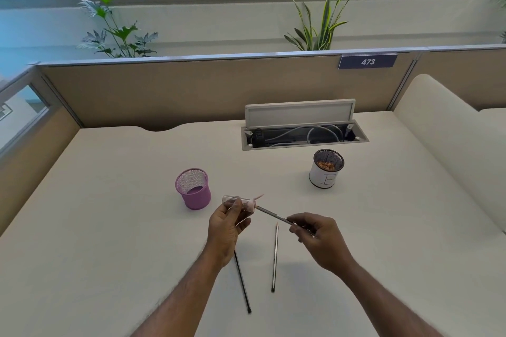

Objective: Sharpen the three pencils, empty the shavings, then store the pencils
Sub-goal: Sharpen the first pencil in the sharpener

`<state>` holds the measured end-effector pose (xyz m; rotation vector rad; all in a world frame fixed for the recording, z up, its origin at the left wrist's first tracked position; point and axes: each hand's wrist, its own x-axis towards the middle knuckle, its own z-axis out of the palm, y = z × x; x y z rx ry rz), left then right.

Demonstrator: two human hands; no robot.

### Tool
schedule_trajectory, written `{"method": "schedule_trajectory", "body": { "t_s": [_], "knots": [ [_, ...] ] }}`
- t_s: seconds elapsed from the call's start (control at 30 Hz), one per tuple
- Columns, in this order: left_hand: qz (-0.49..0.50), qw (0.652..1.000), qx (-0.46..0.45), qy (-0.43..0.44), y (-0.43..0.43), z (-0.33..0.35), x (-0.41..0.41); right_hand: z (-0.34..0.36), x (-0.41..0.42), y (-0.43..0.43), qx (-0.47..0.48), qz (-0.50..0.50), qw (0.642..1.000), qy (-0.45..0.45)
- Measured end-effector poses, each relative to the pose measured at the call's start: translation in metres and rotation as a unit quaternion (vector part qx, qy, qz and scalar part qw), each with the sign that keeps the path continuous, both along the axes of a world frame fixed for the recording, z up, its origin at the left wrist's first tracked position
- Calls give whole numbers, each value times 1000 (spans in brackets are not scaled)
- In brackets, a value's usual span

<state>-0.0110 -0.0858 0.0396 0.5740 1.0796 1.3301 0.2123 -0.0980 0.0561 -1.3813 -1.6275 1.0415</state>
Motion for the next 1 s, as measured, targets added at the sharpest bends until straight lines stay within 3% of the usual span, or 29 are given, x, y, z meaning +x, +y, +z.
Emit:
{"method": "schedule_trajectory", "body": {
  "t_s": [0.27,0.47,0.8,0.9,1.0],
  "knots": [
    [3,1000,5,20,-6,1,3,5,-2,0,179,13,974,-137],
    [46,998,14,-51,-7,7,6,8,-6,2,209,-9,970,-123],
    [52,996,14,-69,-11,15,7,20,-8,3,100,24,991,-81],
    [47,995,17,-86,-12,15,7,24,-9,3,17,48,998,-24],
    [40,995,25,-91,-12,17,6,26,-6,4,-123,67,987,80]
  ]
}}
